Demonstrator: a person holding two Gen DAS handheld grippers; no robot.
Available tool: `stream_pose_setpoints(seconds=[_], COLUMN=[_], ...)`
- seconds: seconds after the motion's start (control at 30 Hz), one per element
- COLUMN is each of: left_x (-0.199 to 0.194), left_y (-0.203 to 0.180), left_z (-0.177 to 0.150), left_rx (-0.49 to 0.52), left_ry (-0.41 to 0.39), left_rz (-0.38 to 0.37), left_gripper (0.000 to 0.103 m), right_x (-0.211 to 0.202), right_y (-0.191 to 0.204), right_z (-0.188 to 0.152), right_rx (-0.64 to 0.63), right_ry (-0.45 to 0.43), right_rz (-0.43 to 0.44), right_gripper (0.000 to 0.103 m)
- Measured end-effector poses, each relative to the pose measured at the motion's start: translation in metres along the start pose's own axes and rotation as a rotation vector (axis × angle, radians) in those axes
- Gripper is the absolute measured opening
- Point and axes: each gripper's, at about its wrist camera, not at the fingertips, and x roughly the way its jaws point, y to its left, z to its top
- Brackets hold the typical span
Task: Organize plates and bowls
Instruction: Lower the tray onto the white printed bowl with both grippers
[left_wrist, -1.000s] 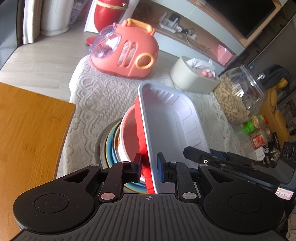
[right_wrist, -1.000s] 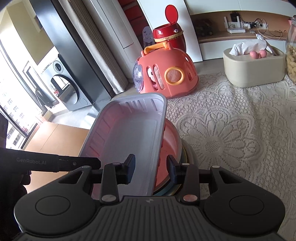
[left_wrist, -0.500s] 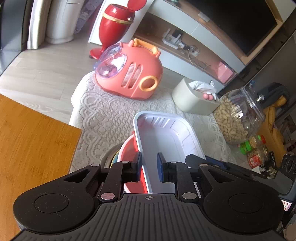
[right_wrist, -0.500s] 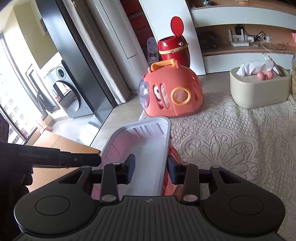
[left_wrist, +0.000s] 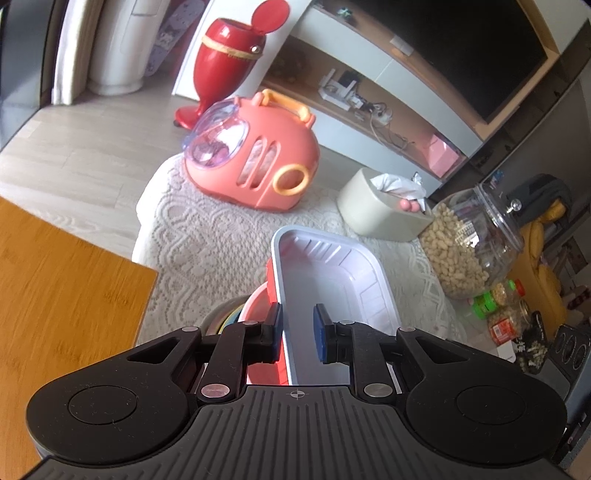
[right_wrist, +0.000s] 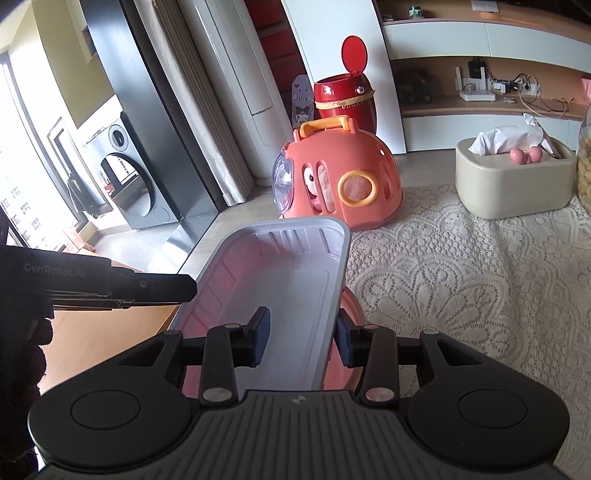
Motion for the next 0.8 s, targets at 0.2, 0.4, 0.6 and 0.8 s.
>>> stream_pose_setpoints(seconds=[0.2,0.4,0.6,0.8], left_x=[-0.007,-0.002,-0.005,-0.006], left_y=[0.002,-0.004,-0.004,-0.001], left_z=[0.001,-0.004,-0.006,-0.005], left_rx=[-0.015,-0.009,-0.014,-0.025], left_ry=[-0.005,0.028,0.030,0.023], left_rz=[0.005,-0.001,0.005,-0.011], left_gripper=[0.020,0.021,0.021,0.021], right_x=[-0.001,-0.012,-0.017,-0.013], right_y=[-0.006,-0.009,-0.003,-0.004], right_z=[-0.001,-0.001,-0.005,-0.006], right_rx=[0.022,0.042,0.026,0.030], right_ry=[0.007,-0.013,-0.014,-0.007], right_rz=[0.004,0.028,0.031,0.026], right_gripper=[0.038,0.038,0.038,0.038])
